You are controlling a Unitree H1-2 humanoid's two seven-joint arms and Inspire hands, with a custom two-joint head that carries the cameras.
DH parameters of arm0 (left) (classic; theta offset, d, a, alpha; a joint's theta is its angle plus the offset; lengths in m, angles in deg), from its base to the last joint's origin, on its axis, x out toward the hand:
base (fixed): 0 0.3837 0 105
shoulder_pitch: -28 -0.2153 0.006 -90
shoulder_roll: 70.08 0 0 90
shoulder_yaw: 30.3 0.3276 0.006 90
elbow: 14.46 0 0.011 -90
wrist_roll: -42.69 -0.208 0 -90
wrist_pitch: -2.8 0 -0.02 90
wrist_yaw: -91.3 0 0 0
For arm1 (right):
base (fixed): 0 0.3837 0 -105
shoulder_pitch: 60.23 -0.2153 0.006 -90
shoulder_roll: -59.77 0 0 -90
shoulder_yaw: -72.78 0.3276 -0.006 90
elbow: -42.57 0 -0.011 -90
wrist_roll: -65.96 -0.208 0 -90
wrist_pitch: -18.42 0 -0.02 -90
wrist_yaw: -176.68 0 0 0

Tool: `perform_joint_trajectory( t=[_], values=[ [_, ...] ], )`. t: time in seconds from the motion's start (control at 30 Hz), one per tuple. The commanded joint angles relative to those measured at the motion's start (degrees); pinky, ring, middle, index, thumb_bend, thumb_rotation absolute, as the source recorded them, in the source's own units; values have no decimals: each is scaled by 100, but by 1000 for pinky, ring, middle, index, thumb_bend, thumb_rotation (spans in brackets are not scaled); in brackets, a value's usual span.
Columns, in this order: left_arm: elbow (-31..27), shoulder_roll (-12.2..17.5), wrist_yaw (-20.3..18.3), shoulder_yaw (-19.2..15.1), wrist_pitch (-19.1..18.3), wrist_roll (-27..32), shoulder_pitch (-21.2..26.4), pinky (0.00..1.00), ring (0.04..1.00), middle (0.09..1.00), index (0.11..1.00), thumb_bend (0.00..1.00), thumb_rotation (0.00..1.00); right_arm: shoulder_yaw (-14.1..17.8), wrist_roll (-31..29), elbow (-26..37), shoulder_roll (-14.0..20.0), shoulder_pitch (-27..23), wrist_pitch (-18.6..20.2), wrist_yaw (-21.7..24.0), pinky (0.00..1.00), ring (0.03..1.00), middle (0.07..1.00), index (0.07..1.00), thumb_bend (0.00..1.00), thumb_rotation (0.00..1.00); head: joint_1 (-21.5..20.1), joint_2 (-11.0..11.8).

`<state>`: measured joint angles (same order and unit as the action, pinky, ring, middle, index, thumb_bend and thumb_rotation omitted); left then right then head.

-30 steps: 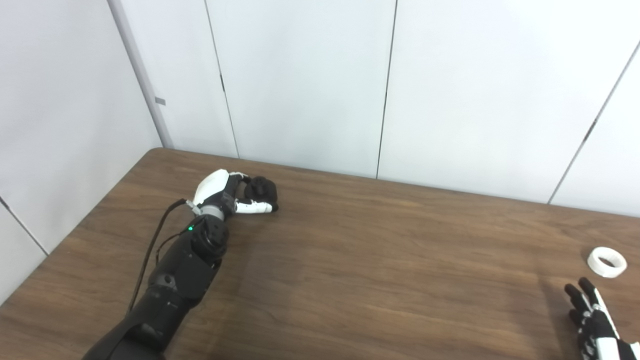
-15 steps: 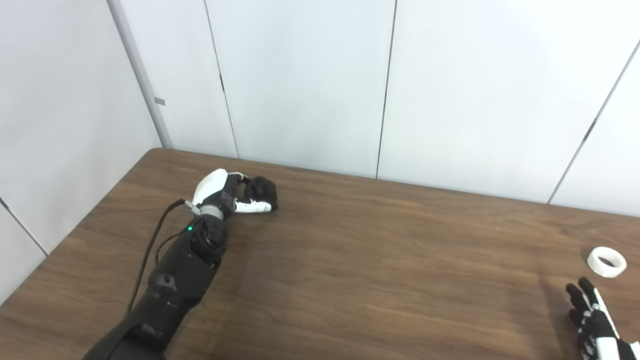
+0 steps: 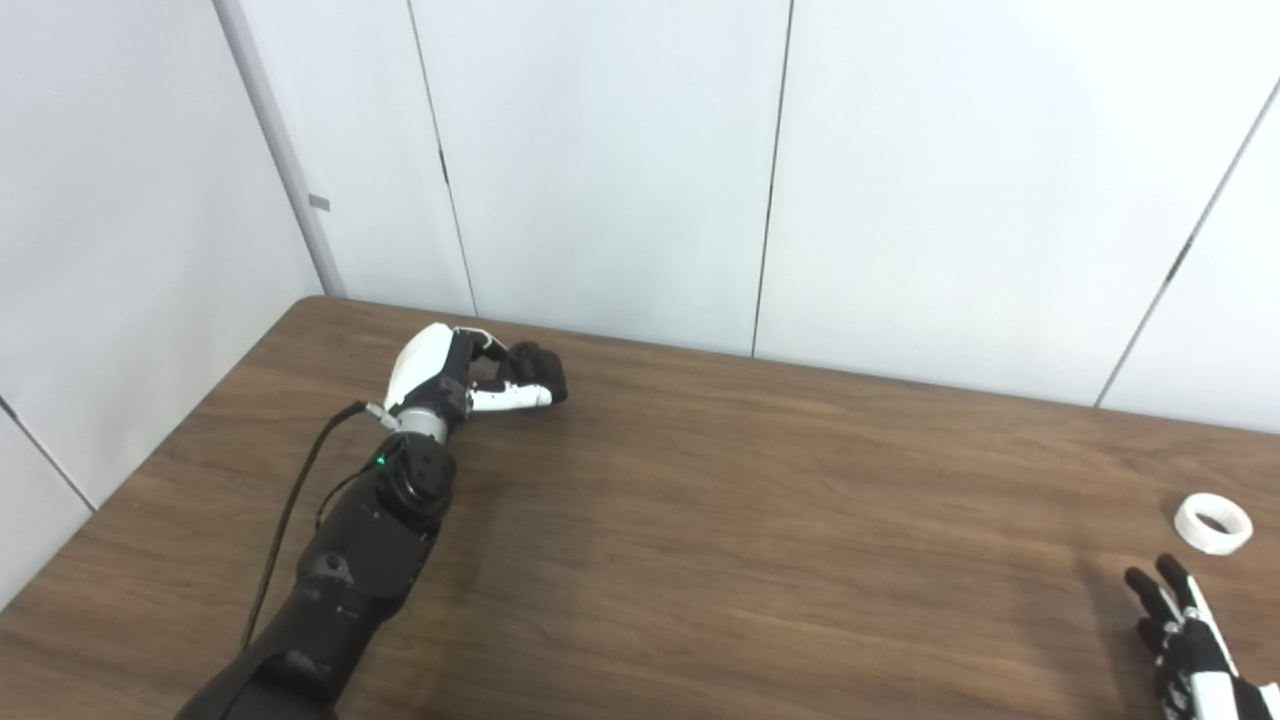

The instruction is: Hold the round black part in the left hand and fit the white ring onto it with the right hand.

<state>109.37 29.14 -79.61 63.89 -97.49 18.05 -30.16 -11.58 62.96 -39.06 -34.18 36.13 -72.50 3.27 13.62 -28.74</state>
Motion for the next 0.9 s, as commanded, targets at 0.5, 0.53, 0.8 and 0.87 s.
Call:
perform_joint_trajectory(
  t=[0.5,0.53,0.8,0.87],
  values=[
    [-884,140,-263,95,-90,-68,-155,793,866,760,485,521,50,-58,72,42,-38,14,149,-82,1000,1000,940,1000,636,1000,-170,-27],
    [-1033,140,-300,101,-113,-82,-227,800,871,762,485,520,50,-66,59,35,-41,5,128,-75,1000,1000,942,1000,632,1000,-193,-29],
    [-2111,137,-525,135,-140,-155,-846,835,883,773,485,521,49,-92,123,2,-78,-44,129,-146,1000,1000,944,1000,649,1000,-259,-47],
    [-2432,120,-616,172,-207,-209,-983,877,908,800,485,521,52,-106,129,-2,-82,-52,125,-154,1000,1000,942,1000,655,1000,-289,-55]
  ],
)
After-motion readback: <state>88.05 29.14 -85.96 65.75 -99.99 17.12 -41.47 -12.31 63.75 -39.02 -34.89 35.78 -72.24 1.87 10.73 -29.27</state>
